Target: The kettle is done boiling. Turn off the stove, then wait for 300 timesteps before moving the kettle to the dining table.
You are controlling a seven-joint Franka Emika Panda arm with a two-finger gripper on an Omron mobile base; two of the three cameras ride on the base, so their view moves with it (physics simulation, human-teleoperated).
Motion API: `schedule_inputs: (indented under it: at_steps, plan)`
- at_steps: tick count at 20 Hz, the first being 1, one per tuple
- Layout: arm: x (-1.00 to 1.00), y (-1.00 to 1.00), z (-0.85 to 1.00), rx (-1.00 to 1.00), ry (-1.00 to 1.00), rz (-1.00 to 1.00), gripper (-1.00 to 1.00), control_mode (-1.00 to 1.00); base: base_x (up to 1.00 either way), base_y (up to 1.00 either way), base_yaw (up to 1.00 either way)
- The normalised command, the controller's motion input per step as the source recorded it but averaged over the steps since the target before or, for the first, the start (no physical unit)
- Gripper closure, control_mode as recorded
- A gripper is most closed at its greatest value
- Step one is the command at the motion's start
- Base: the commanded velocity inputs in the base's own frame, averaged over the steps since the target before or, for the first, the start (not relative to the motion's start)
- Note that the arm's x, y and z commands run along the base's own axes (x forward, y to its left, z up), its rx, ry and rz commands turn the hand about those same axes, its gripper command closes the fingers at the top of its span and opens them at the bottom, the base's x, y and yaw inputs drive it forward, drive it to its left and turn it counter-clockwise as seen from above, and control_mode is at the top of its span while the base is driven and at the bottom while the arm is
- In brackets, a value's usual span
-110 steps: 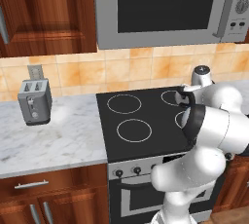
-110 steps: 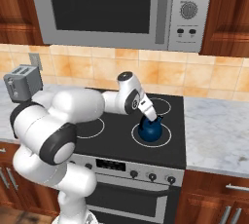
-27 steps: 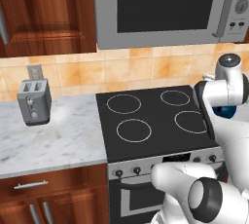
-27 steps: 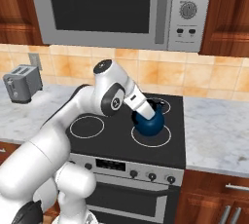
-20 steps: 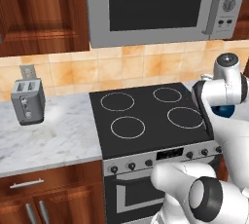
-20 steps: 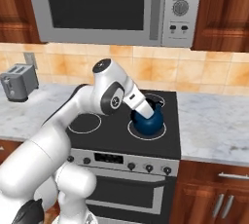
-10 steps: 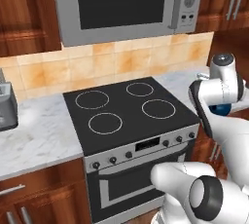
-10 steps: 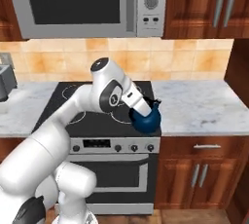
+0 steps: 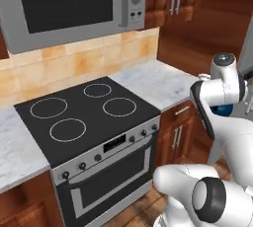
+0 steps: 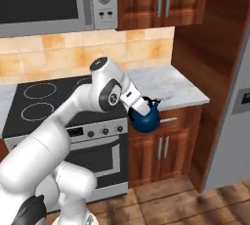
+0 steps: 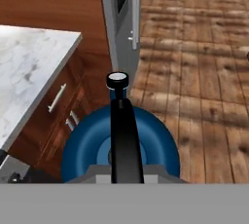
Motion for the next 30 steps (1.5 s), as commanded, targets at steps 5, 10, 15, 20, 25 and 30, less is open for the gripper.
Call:
schedule_inputs:
  at_steps: [5,10,15,20,25,30]
  plan:
    - [0.00,0.00,0.00,0.00,0.00,0.00,1.00,1.00,-0.46,-0.24,-0.47]
    - [0.00,0.00,0.00,0.00,0.00,0.00,1.00,1.00,-0.44,-0.27,-0.48]
    - [0.00,0.00,0.00,0.00,0.00,0.00,1.00,1.00,-0.42,-0.28,-0.48]
    - [0.00,0.00,0.00,0.00,0.00,0.00,1.00,1.00,-0.44,-0.27,-0.47]
    - [0.00,0.00,0.00,0.00,0.00,0.00,1.00,1.00,-0.49,-0.14,-0.44]
    - [0.00,0.00,0.00,0.00,0.00,0.00,1.00,1.00,-0.50,0.01,-0.35]
